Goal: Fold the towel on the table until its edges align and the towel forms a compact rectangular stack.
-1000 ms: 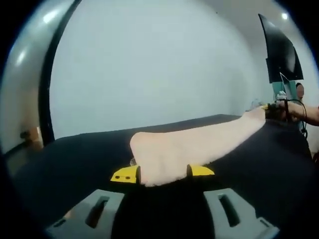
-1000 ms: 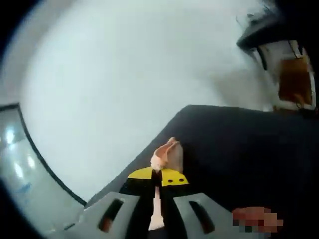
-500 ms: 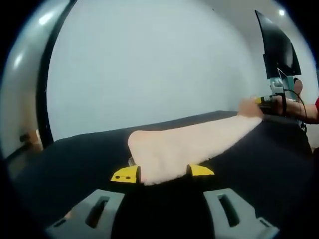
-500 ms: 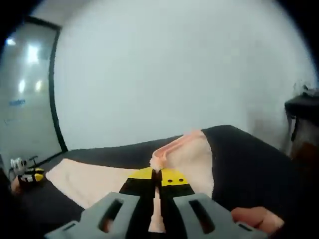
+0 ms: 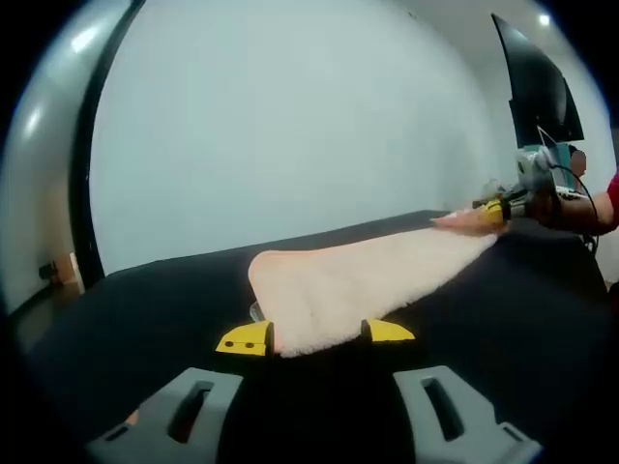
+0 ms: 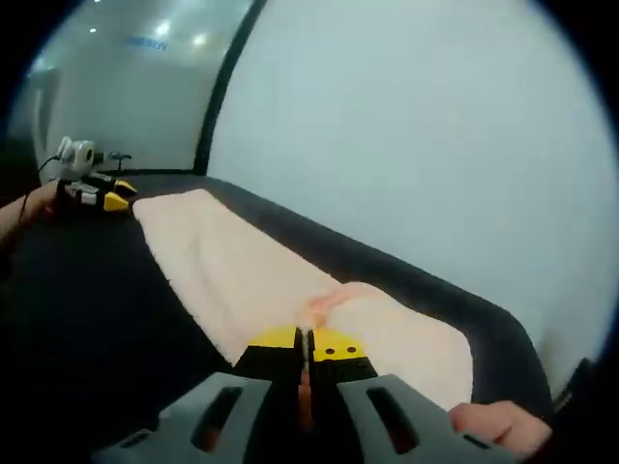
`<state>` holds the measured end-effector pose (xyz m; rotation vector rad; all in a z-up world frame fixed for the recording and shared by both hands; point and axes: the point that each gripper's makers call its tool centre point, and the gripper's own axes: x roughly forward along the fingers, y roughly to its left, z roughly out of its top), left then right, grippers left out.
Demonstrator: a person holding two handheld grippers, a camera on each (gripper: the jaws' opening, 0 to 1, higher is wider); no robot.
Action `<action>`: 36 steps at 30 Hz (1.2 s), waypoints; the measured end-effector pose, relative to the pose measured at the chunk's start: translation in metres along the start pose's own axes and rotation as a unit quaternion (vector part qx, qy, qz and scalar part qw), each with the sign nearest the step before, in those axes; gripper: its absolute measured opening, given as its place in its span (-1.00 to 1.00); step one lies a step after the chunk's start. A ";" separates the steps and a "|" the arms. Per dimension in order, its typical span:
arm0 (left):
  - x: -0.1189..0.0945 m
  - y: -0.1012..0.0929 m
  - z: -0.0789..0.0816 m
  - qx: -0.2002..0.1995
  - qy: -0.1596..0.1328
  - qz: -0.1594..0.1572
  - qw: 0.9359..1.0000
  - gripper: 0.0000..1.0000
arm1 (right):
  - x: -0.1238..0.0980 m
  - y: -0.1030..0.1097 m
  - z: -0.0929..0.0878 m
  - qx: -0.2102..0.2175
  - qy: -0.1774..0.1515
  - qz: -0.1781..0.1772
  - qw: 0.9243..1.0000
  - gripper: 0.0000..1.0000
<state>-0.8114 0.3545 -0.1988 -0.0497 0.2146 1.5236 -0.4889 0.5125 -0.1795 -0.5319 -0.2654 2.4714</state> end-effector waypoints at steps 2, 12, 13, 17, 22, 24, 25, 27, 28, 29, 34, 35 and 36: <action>0.000 0.000 0.000 0.001 0.000 0.000 1.000 -0.35 | 0.003 0.011 0.005 -0.023 -0.003 0.011 1.000 -1.00; 0.000 -0.003 0.000 0.003 0.001 0.001 1.000 -0.37 | 0.006 0.020 -0.018 -0.079 0.044 0.016 0.996 -0.98; 0.000 -0.003 0.000 0.003 0.002 0.000 1.000 -0.37 | 0.003 0.021 -0.019 -0.085 0.045 0.020 0.995 -0.98; 0.001 -0.003 0.000 0.004 0.002 0.000 1.000 -0.37 | 0.000 0.031 -0.024 -0.137 0.060 0.052 0.987 -0.87; 0.000 -0.003 0.000 0.004 0.002 0.001 1.000 -0.37 | -0.029 0.047 -0.017 -0.072 0.043 0.111 0.990 -0.41; 0.000 -0.004 0.000 0.004 0.003 0.001 1.000 -0.37 | -0.042 0.043 -0.004 -0.030 0.011 0.117 0.993 -0.47; 0.000 -0.002 -0.001 0.004 0.003 0.001 1.000 -0.37 | -0.044 0.031 0.008 -0.007 -0.013 0.103 0.995 -0.53; 0.001 -0.003 -0.002 0.005 0.005 0.001 1.000 -0.37 | -0.039 0.004 0.030 0.030 -0.054 0.069 0.996 -0.67; 0.001 -0.003 -0.002 0.006 0.006 0.001 1.000 -0.37 | -0.030 -0.008 0.036 0.035 -0.062 0.055 0.996 -0.67; 0.000 -0.003 -0.002 0.007 0.006 0.001 1.000 -0.37 | -0.019 -0.014 0.034 0.028 -0.054 0.048 0.997 -0.67; 0.001 0.002 -0.002 0.005 0.006 0.005 1.000 -0.37 | 0.024 0.022 -0.001 0.023 0.016 0.116 0.993 -0.66; 0.001 0.002 -0.002 0.004 0.005 0.005 1.000 -0.37 | 0.027 0.027 -0.025 0.007 0.071 0.121 0.990 -0.67; 0.001 0.003 -0.003 0.003 0.005 0.005 1.000 -0.37 | 0.024 0.029 -0.025 0.008 0.064 0.119 0.991 -0.68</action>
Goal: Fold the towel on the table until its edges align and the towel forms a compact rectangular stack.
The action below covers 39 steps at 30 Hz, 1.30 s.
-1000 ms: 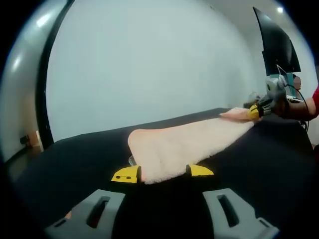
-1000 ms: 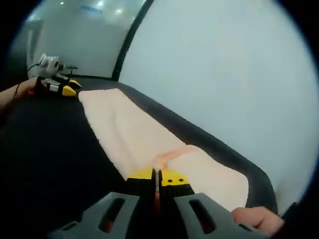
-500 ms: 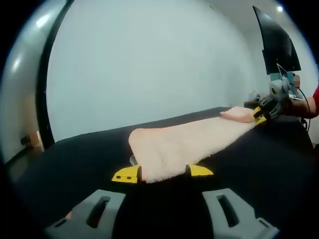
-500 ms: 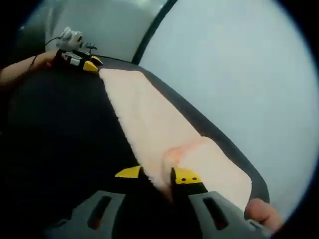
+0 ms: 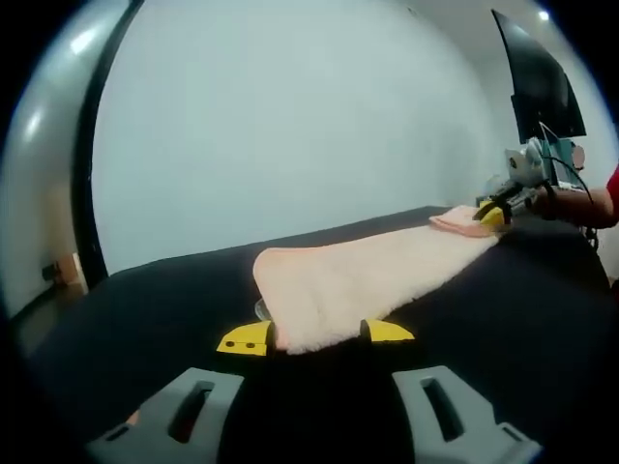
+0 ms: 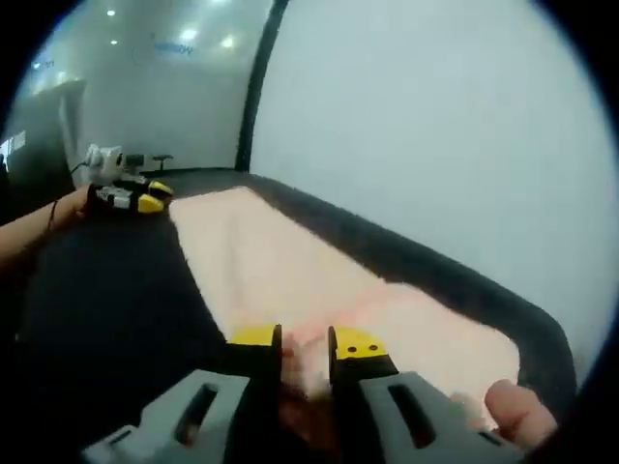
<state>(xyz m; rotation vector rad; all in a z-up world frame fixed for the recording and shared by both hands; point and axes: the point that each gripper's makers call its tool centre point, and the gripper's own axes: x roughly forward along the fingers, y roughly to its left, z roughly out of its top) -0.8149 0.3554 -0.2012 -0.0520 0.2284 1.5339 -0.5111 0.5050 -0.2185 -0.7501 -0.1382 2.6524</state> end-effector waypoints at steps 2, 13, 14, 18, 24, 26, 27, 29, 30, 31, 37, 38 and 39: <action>0.000 0.003 -0.001 -0.003 0.002 0.003 1.000 -0.37 | -0.022 -0.003 0.024 0.013 -0.069 -0.008 0.998 -0.67; 0.000 0.002 0.006 -0.031 -0.016 0.004 0.999 -0.36 | -0.180 -0.044 -0.051 0.083 -0.213 -0.054 0.972 -0.67; -0.001 0.002 0.007 -0.037 -0.019 0.007 0.999 -0.36 | -0.178 -0.043 -0.068 0.115 -0.199 -0.047 0.972 -0.67; -0.003 0.005 0.007 -0.064 -0.017 0.020 0.998 -0.35 | -0.196 -0.058 -0.037 0.119 -0.295 -0.047 0.947 -0.67; -0.031 0.013 0.053 -0.189 -0.081 0.104 0.973 -0.32 | -0.187 -0.047 -0.050 0.106 -0.247 -0.041 0.962 -0.67; -0.043 0.009 0.070 -0.234 -0.111 0.122 0.958 -0.27 | -0.189 -0.048 -0.046 0.101 -0.253 -0.043 0.961 -0.67; -0.046 0.002 0.075 -0.263 -0.124 0.118 0.950 -0.27 | -0.189 -0.048 -0.045 0.104 -0.256 -0.042 0.960 -0.67; -0.048 0.001 0.074 -0.288 -0.118 0.115 0.943 -0.19 | -0.189 -0.050 -0.045 0.116 -0.257 -0.035 0.959 -0.67; -0.049 0.002 0.071 -0.290 -0.110 0.123 0.943 -0.11 | -0.189 -0.052 -0.046 0.121 -0.257 -0.035 0.958 -0.67; -0.053 0.000 0.067 -0.283 -0.104 0.132 0.944 -0.06 | -0.191 -0.053 -0.046 0.129 -0.259 -0.033 0.957 -0.67; -0.071 0.021 0.031 -0.369 -0.093 0.174 0.908 -0.04 | -0.190 -0.061 -0.050 0.143 -0.259 -0.039 0.954 -0.67; -0.074 0.023 0.022 -0.392 -0.084 0.189 0.897 -0.05 | -0.190 -0.060 -0.051 0.142 -0.258 -0.039 0.955 -0.67; -0.076 0.027 0.010 -0.404 -0.067 0.198 0.891 -0.04 | -0.189 -0.060 -0.052 0.141 -0.255 -0.039 0.956 -0.67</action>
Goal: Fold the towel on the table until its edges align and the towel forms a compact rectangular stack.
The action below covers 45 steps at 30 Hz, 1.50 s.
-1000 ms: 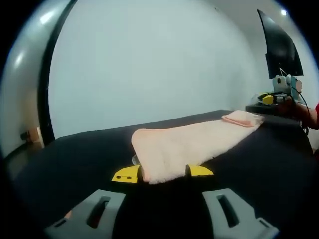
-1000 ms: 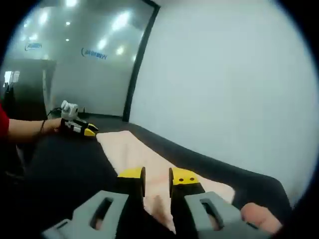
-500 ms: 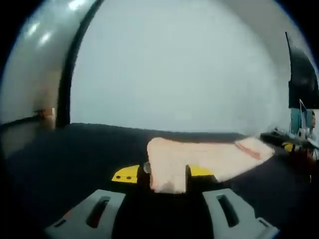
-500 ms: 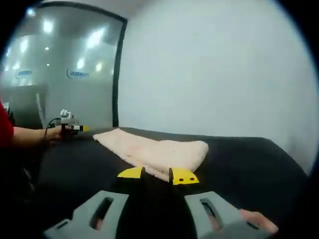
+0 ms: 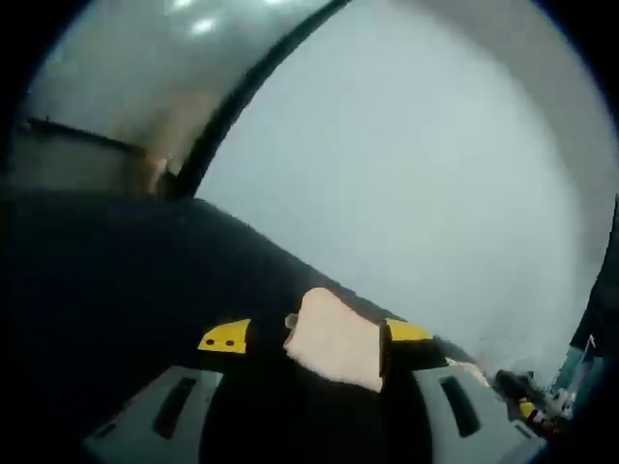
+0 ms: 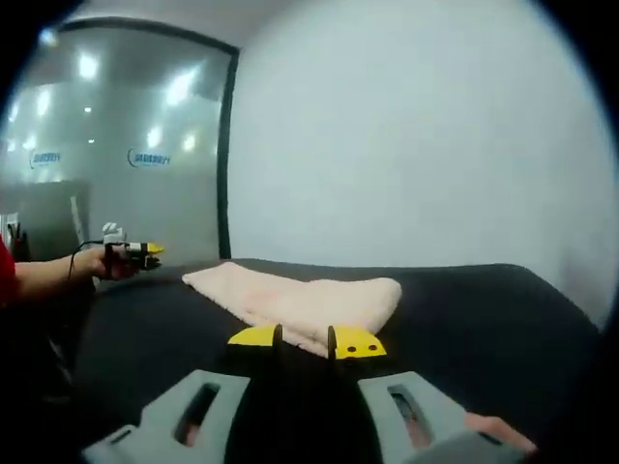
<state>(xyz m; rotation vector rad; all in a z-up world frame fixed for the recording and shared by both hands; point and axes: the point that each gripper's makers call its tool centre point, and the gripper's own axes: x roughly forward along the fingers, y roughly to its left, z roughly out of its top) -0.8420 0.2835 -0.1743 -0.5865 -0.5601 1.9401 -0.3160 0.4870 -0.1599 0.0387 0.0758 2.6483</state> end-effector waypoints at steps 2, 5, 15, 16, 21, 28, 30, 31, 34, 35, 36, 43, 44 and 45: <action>-0.004 -0.003 -0.013 -0.064 0.015 0.011 0.998 0.12 | 0.001 0.004 -0.002 -0.003 0.005 0.004 1.000 -0.67; 0.004 -0.018 -0.028 -0.148 0.052 -0.007 0.988 0.57 | 0.002 0.002 -0.003 -0.009 0.009 0.006 1.000 -0.67; 0.051 -0.043 -0.049 -0.225 0.098 0.003 0.969 0.26 | 0.000 0.005 0.001 -0.011 -0.002 0.004 1.000 -0.67; 0.054 -0.046 -0.054 -0.218 0.102 0.005 0.971 0.20 | 0.000 0.005 0.001 -0.011 -0.003 0.004 1.000 -0.67; 0.065 -0.045 -0.063 -0.197 0.104 0.022 0.975 -0.07 | -0.002 0.007 0.002 -0.009 -0.008 0.007 1.000 -0.67; 0.086 -0.039 -0.065 -0.136 0.113 0.067 0.982 -0.25 | 0.000 0.012 0.002 -0.011 -0.009 0.017 1.000 -0.67; 0.095 -0.022 -0.062 -0.148 0.107 0.098 0.978 -0.50 | -0.001 0.011 0.002 -0.009 -0.010 0.017 1.000 -0.67; 0.096 -0.012 -0.065 -0.144 0.104 0.113 0.978 -0.76 | -0.001 0.010 0.003 -0.008 -0.010 0.016 1.000 -0.67; 0.086 -0.019 -0.066 -0.158 0.086 0.114 0.977 -0.89 | -0.002 0.010 0.004 -0.004 -0.013 0.016 1.000 -0.67; 0.086 -0.019 -0.066 -0.105 0.088 0.119 0.983 -0.89 | -0.002 0.009 0.005 -0.004 -0.014 0.017 1.000 -0.67; 0.086 -0.020 -0.062 -0.081 0.077 0.122 0.986 -0.90 | -0.002 0.009 0.004 -0.004 -0.014 0.018 1.000 -0.67; 0.081 -0.077 -0.032 -0.012 0.009 0.048 0.999 -0.93 | -0.002 0.015 0.004 -0.008 -0.009 0.029 1.000 -0.67; 0.084 -0.091 -0.027 0.024 0.009 0.026 0.999 -0.93 | -0.002 0.015 0.004 -0.009 -0.010 0.028 1.000 -0.67; 0.082 -0.115 -0.028 0.077 0.011 0.005 0.997 -0.93 | -0.002 0.013 0.005 -0.008 -0.012 0.026 1.000 -0.67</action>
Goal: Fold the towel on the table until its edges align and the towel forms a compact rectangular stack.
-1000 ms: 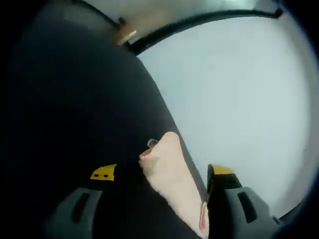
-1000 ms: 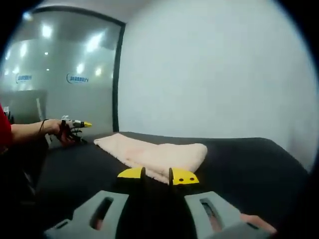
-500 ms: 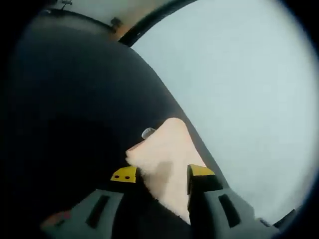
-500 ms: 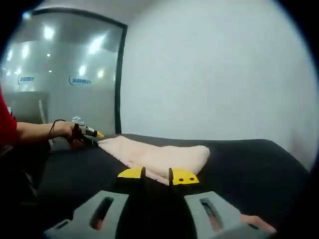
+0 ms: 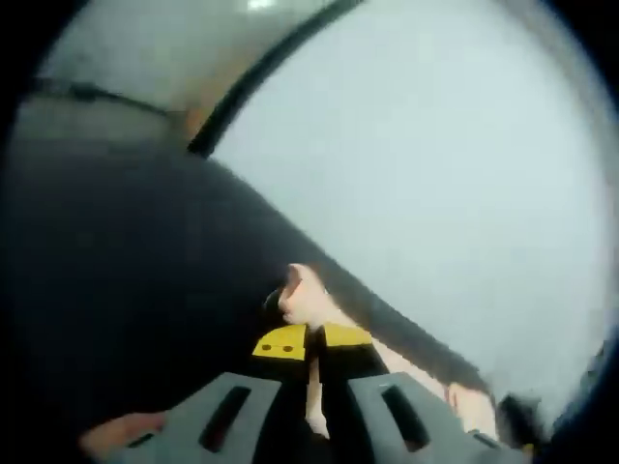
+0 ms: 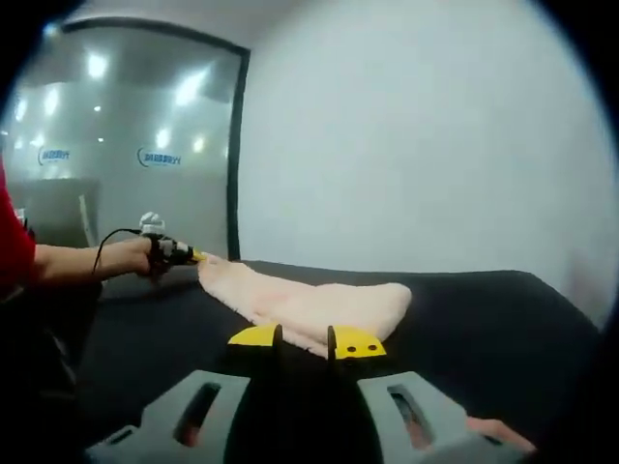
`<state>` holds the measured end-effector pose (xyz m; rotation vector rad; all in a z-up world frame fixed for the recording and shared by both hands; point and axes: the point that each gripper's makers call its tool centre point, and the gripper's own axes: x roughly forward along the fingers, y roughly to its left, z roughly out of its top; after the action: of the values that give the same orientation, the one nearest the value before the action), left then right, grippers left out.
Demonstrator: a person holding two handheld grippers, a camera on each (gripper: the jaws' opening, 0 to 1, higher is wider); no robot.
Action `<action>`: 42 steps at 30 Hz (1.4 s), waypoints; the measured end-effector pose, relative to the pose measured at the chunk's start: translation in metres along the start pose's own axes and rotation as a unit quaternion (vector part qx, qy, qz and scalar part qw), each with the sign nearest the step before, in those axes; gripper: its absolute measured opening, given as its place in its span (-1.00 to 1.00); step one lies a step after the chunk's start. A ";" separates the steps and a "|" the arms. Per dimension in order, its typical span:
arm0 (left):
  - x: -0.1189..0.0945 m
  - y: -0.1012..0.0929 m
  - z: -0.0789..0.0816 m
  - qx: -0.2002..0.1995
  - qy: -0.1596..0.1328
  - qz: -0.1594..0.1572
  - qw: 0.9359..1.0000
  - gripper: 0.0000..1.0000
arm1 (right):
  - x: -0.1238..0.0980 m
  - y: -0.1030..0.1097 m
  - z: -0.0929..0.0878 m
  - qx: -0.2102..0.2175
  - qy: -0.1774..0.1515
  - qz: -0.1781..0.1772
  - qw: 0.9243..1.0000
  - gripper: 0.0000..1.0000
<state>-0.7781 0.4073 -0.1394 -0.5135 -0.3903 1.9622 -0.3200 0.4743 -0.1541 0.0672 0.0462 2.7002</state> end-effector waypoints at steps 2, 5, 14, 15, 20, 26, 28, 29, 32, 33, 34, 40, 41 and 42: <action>-0.002 -0.038 0.003 0.079 -0.012 -0.039 0.996 -0.93 | -0.001 -0.003 0.002 0.004 -0.004 -0.003 1.000 -0.67; -0.005 -0.095 -0.021 0.192 0.018 -0.102 0.976 -0.93 | -0.002 -0.002 0.002 0.008 -0.005 -0.005 1.000 -0.67; 0.007 -0.156 -0.135 0.340 0.166 -0.167 0.910 -0.98 | -0.002 -0.004 0.000 0.005 -0.002 -0.008 1.000 -0.67; 0.006 -0.162 -0.146 0.341 0.166 -0.172 0.909 -0.98 | -0.001 -0.005 0.000 0.005 -0.002 -0.008 1.000 -0.67; -0.002 -0.164 -0.159 0.370 0.154 -0.163 0.901 -0.97 | 0.000 -0.004 -0.002 0.003 0.002 -0.007 1.000 -0.67; -0.020 -0.176 -0.146 0.414 0.102 -0.166 0.889 -0.98 | 0.001 -0.006 -0.001 0.005 0.001 -0.008 1.000 -0.67; -0.007 -0.178 -0.149 0.419 0.102 -0.186 0.883 -0.97 | 0.000 -0.004 0.000 0.003 0.000 -0.006 1.000 -0.67; -0.008 -0.177 -0.155 0.429 0.112 -0.188 0.876 -0.97 | 0.000 -0.004 0.000 0.002 -0.001 -0.007 1.000 -0.67; -0.007 -0.174 -0.171 0.452 0.132 -0.224 0.853 -0.92 | 0.000 -0.004 0.000 0.004 -0.001 -0.007 1.000 -0.67; -0.012 -0.173 -0.172 0.445 0.141 -0.224 0.855 -0.84 | 0.000 -0.004 0.000 0.003 0.001 -0.007 1.000 -0.67; -0.020 -0.178 -0.172 0.408 0.164 -0.239 0.866 -0.56 | 0.000 -0.004 -0.001 0.003 0.003 -0.007 1.000 -0.67; -0.031 -0.217 -0.095 0.277 0.130 -0.285 0.908 -0.34 | 0.001 -0.006 -0.002 -0.003 0.007 -0.011 1.000 -0.67; -0.023 -0.214 -0.086 0.268 0.137 -0.262 0.917 -0.37 | 0.001 -0.006 -0.002 -0.004 0.006 -0.010 1.000 -0.67; -0.005 -0.207 -0.083 0.281 0.148 -0.231 0.920 -0.42 | 0.001 -0.006 -0.002 -0.005 0.006 -0.010 1.000 -0.67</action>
<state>-0.5751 0.4939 -0.1093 -0.2967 0.2340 1.4146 -0.3182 0.4799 -0.1562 0.0462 0.0380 2.6804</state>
